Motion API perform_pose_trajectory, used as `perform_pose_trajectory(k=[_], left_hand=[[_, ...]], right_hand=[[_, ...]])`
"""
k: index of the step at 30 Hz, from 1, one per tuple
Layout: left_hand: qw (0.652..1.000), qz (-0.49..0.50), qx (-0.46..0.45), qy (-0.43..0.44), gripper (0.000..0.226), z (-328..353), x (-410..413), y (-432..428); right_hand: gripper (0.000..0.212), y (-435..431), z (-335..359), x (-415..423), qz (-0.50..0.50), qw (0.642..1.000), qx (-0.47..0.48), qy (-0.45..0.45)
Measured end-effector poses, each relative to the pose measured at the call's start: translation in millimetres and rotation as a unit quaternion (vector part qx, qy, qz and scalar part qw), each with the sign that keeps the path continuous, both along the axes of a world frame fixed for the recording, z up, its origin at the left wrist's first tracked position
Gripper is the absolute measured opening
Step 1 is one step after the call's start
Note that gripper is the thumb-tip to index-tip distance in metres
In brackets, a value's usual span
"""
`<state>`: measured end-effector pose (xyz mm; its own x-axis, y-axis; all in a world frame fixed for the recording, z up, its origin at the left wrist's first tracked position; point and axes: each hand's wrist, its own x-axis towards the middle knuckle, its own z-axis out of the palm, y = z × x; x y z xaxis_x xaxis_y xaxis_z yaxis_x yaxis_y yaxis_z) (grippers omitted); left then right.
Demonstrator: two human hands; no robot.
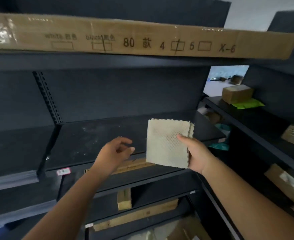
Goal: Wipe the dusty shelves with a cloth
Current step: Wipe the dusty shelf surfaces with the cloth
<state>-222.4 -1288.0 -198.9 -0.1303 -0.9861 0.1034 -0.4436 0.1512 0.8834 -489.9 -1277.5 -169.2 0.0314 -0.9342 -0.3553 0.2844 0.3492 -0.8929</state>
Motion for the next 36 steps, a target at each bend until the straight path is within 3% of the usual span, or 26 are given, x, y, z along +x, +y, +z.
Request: perform_pose_trajectory(k=[6, 8, 10, 12, 14, 16, 19, 21, 24, 26, 27, 28, 29, 30, 31, 34, 36], left_hand=[[0.998, 0.011, 0.039, -0.044, 0.014, -43.4, 18.5, -62.8], [0.995, 0.050, 0.048, -0.073, 0.012, -61.0, 27.8, -76.3], [0.989, 0.094, 0.049, -0.102, 0.018, -75.3, 40.9, -86.1], [0.978, 0.139, 0.047, -0.148, 0.026, -86.4, 57.9, -93.6], [0.960, 0.188, 0.030, -0.207, 0.023, -94.1, 81.2, -98.1], [0.927, 0.210, -0.022, -0.311, 0.018, -104.0, 114.2, -96.8], [0.874, 0.203, -0.046, -0.439, 0.037, -130.5, 178.1, -85.7], [0.860, 0.249, 0.012, -0.446, 0.038, -142.3, 198.1, -67.0], [0.852, 0.313, -0.018, -0.418, 0.043, -153.1, 195.2, -56.1], [0.852, 0.326, -0.023, -0.409, 0.042, -150.8, 189.4, -56.6], [0.851, 0.329, -0.025, -0.408, 0.041, -150.2, 189.0, -57.1], [0.850, 0.330, -0.026, -0.410, 0.040, -148.0, 188.1, -57.4], [0.849, 0.325, -0.033, -0.414, 0.040, -148.5, 189.8, -58.4], [0.850, 0.319, -0.043, -0.418, 0.039, -147.8, 191.6, -60.3], [0.851, 0.310, -0.050, -0.420, 0.037, -145.9, 193.1, -63.3], [0.860, 0.279, -0.030, -0.426, 0.028, -130.6, 193.3, -72.1], [0.864, 0.254, -0.035, -0.434, 0.028, -126.0, 193.4, -74.5]], right_hand=[[0.034, -73.3, -29.1, -97.9, -0.210, 0.975, -0.010, 0.072], [0.039, -100.3, -40.1, -137.7, -0.274, 0.945, -0.040, 0.171], [0.041, -127.6, -53.5, -175.8, -0.304, 0.887, -0.051, 0.343], [0.034, -152.4, -71.0, -204.1, -0.288, 0.835, -0.062, 0.465], [0.029, -176.5, -92.0, -220.4, -0.249, 0.808, -0.064, 0.530], [0.029, -198.1, -113.5, -223.0, -0.191, 0.796, -0.053, 0.572], [0.031, -216.7, -141.5, -193.8, -0.091, 0.747, -0.039, 0.657], [0.035, -220.5, -159.7, -151.6, -0.064, 0.685, -0.088, 0.721], [0.030, -215.2, -177.1, -52.7, 0.005, 0.654, -0.155, 0.740], [0.035, -209.7, -178.5, 17.0, 0.041, 0.683, -0.223, 0.694], [0.037, -208.2, -175.5, 48.3, 0.067, 0.722, -0.253, 0.640], [0.038, -205.2, -161.8, 76.6, 0.099, 0.775, -0.266, 0.564], [0.037, -205.4, -145.0, 99.2, 0.133, 0.854, -0.229, 0.448], [0.036, -209.6, -129.7, 114.7, 0.159, 0.925, -0.152, 0.310], [0.033, -215.9, -116.3, 124.1, 0.144, 0.967, -0.082, 0.196], [0.036, -245.1, -80.3, 106.7, 0.004, 0.996, 0.024, 0.083], [0.024, -261.4, -58.0, 69.1, -0.053, 0.997, 0.015, 0.045]])
